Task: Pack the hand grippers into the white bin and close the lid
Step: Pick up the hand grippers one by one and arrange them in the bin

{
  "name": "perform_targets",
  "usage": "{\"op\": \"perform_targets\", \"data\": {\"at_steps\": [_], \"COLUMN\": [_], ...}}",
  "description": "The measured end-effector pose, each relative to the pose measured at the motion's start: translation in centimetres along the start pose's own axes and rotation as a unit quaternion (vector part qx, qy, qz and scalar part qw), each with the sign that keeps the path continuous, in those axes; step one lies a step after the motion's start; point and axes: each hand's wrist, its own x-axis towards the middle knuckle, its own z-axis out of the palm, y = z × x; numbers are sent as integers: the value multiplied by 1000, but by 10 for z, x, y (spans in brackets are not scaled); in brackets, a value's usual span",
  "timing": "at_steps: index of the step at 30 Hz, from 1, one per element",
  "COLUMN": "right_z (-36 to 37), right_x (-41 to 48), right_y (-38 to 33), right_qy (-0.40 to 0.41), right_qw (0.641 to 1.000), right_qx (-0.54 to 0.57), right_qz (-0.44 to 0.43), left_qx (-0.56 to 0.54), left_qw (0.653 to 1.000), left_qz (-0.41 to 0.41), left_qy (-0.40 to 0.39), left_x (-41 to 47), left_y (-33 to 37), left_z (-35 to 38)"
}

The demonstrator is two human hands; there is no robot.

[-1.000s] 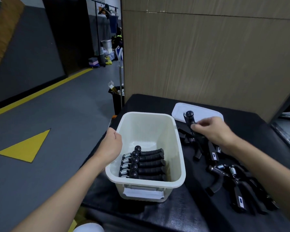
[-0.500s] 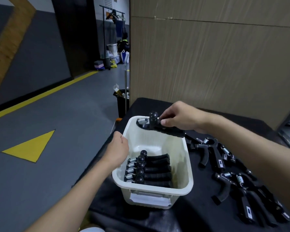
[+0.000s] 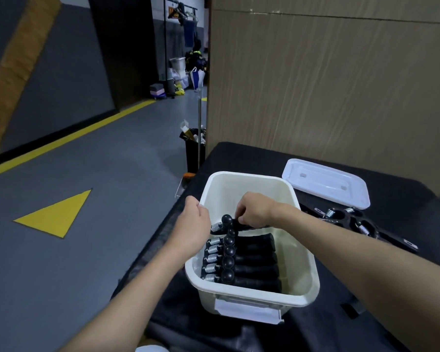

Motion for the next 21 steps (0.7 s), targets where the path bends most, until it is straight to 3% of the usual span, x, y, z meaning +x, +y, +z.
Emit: {"op": "perform_targets", "data": {"at_steps": [15, 21], "right_z": [17, 18], "right_x": [-1, 1], "right_y": [14, 16], "right_qy": [-41, -62], "right_qw": [997, 997], "right_qx": [68, 49], "right_qz": [-7, 3], "left_qx": [-2, -2], "left_qw": [1000, 1000], "left_qz": [-4, -3], "left_qy": [-3, -1], "left_x": [1, 1], "left_y": [0, -1], "left_z": [0, 0]}}
